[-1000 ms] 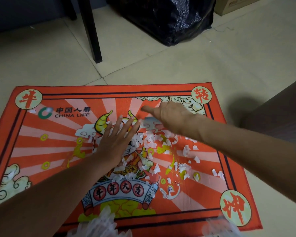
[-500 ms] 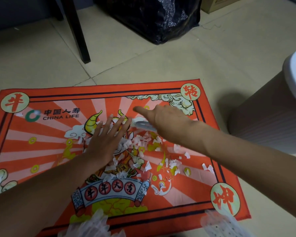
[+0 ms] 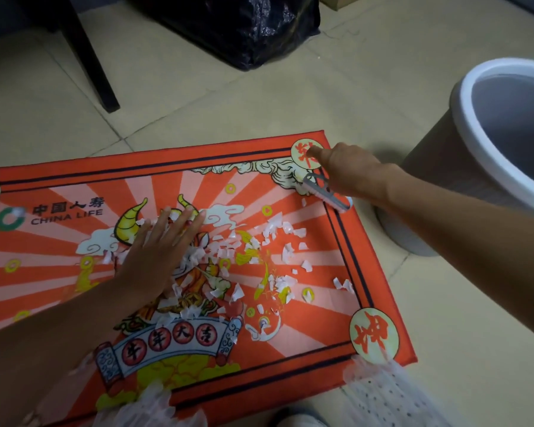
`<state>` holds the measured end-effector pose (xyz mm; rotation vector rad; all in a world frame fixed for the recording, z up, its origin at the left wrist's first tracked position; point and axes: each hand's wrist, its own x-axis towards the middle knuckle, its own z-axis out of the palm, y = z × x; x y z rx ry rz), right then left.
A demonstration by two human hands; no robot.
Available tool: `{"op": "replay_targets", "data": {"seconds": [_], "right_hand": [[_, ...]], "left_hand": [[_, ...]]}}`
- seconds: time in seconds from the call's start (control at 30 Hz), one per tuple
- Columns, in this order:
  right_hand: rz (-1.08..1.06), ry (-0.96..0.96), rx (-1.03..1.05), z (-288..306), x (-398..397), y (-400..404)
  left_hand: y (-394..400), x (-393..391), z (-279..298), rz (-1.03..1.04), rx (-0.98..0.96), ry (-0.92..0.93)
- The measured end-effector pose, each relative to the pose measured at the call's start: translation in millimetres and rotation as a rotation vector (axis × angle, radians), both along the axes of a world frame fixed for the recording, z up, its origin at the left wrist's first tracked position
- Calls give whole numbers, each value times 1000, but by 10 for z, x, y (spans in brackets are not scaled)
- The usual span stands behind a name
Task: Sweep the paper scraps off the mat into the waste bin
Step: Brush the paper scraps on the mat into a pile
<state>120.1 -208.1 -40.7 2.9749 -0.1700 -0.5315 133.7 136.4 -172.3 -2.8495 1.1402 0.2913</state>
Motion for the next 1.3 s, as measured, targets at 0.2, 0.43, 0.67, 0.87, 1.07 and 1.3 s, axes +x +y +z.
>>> {"op": "replay_targets", "data": {"seconds": [0.2, 0.43, 0.67, 0.87, 1.07, 1.3], "right_hand": [[30, 73, 88, -37, 63, 90], [70, 105, 215, -69, 13, 482], [127, 11, 298, -143, -40, 1137], [166, 9, 335, -113, -41, 1605], [211, -18, 216, 53, -11, 1394], [123, -21, 55, 262, 89, 728]], "left_hand": [[-29, -6, -9, -38, -47, -63], [-42, 13, -48, -53, -51, -77], [-41, 19, -68, -84, -68, -139], [35, 59, -195, -133, -89, -208], [-23, 16, -129, -110, -94, -192], [-41, -22, -68, -76, -94, -195]]}}
